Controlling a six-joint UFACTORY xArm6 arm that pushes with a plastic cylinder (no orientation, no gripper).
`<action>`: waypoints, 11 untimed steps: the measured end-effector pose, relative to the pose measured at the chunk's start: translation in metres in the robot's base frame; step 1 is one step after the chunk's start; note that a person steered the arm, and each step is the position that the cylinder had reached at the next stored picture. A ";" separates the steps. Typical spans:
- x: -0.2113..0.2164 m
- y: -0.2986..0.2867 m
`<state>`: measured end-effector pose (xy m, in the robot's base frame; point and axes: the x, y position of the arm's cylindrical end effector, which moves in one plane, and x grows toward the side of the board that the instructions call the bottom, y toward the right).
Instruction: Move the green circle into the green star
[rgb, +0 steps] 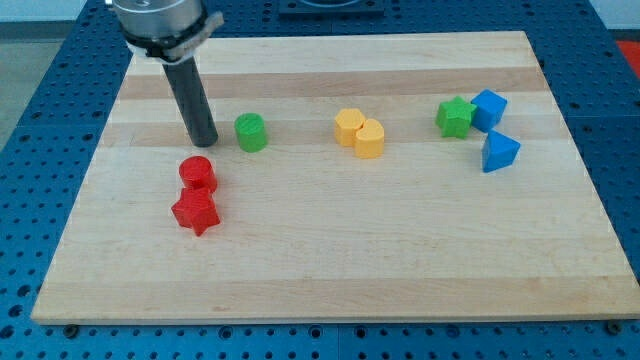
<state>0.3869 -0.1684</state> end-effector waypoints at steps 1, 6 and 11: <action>-0.017 0.011; 0.057 0.136; 0.094 0.165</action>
<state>0.4805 -0.0034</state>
